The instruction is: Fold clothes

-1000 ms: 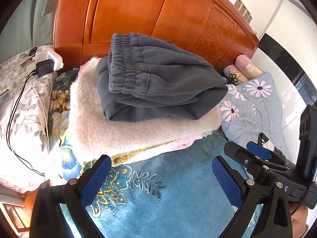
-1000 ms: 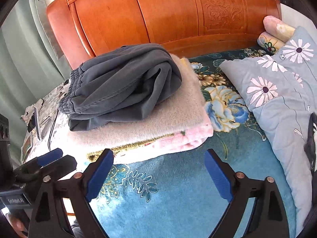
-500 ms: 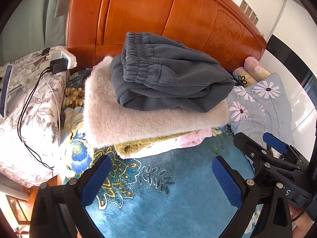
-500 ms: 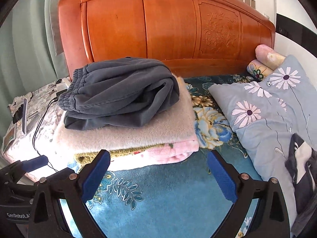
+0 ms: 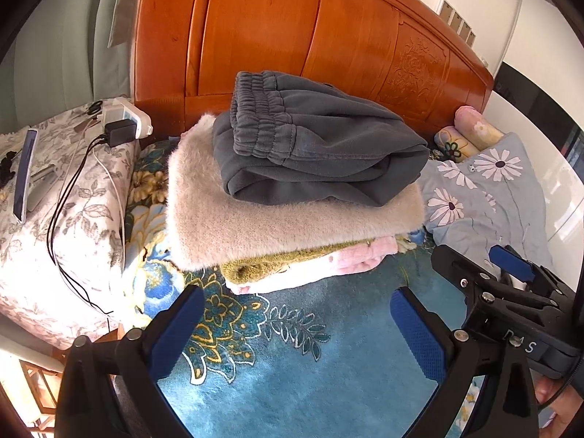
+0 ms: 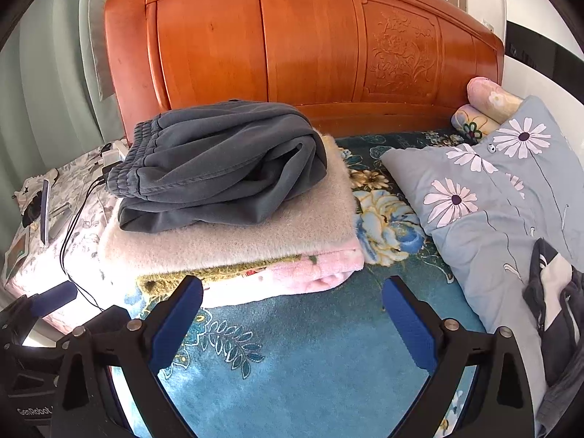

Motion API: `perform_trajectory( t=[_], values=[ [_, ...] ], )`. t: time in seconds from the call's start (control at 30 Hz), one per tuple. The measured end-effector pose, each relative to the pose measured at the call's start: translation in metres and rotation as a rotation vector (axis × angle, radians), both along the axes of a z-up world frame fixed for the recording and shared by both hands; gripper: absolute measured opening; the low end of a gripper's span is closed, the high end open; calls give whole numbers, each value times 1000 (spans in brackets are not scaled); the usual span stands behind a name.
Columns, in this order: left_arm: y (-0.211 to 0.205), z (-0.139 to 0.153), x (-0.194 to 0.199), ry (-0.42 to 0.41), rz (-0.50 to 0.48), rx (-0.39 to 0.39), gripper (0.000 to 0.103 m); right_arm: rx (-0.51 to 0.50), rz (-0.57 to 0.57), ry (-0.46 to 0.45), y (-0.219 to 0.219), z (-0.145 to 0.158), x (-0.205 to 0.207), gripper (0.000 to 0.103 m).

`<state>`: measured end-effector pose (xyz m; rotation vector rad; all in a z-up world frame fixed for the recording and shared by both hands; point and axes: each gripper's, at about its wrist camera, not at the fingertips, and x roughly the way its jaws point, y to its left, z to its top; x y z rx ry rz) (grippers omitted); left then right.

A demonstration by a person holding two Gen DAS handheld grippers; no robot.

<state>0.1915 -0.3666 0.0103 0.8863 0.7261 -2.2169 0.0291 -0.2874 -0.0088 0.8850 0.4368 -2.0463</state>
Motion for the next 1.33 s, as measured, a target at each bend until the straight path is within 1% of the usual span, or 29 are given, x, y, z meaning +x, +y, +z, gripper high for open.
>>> perform_trajectory(
  t=[0.1, 0.3, 0.43, 0.53, 0.6, 0.77, 0.9, 1.1, 1.27, 1.33],
  values=[
    [0, -2, 1, -4, -4, 4, 103, 11, 11, 1, 0, -2, 1, 99],
    [1, 2, 2, -4, 3, -22, 103, 10, 18, -13, -2, -2, 1, 99],
    [-1, 1, 5, 12, 4, 3, 103, 15, 22, -20, -4, 0, 1, 99],
    [-2, -1, 6, 27, -7, 29, 103, -6, 27, -42, -2, 1, 0, 99],
    [-2, -1, 6, 30, -8, 28, 103, -10, 26, -49, -2, 1, 0, 99],
    [0, 0, 5, 31, -13, 19, 103, -6, 25, -52, -2, 2, -1, 99],
    [2, 3, 5, 40, -13, 8, 103, -14, 24, -72, 1, 2, -3, 99],
    [4, 3, 4, 28, -4, -7, 103, -30, 18, -81, 2, 4, -6, 99],
    [6, 3, 8, 30, 18, -50, 103, -32, 16, -95, 0, 1, -6, 99],
    [5, 1, 9, 32, 22, -49, 103, -24, 16, -97, -2, 0, -5, 99]
  ],
)
